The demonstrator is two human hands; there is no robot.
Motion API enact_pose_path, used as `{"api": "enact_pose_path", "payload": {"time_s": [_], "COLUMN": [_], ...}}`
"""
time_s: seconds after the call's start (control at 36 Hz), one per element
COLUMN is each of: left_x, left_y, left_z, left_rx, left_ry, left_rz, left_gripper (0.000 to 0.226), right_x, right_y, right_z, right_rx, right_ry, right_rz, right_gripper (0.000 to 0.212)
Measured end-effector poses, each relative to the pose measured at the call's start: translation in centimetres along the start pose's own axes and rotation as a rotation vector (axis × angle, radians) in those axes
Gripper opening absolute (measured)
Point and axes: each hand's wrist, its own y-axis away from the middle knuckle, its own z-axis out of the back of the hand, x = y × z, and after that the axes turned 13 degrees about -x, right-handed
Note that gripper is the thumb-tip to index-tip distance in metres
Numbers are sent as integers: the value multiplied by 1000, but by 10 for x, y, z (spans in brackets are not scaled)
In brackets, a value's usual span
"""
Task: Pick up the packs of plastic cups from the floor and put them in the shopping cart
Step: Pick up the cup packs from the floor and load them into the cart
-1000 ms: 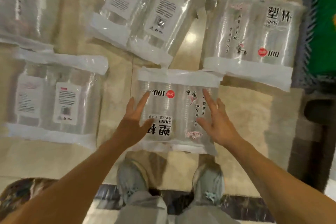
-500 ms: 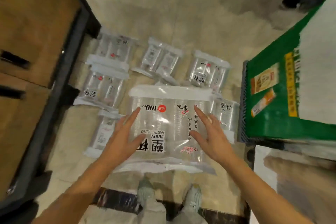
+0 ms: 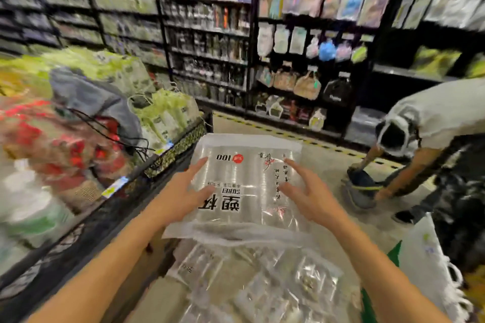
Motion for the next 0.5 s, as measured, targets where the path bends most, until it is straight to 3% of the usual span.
{"api": "enact_pose_path", "payload": {"time_s": [0.17, 0.5], "left_x": [-8, 11], "left_y": [46, 216], "left_z": [78, 188], "left_rx": [-220, -688], "left_ry": [-59, -114], "left_rz": [65, 455], "left_gripper": [72, 74], "right_x": [85, 244], "right_y": [-21, -14], "right_z": [-8, -114], "right_rx": [112, 527], "right_ry": [-72, -186], "right_rz": [115, 546], "right_gripper": [60, 59]}}
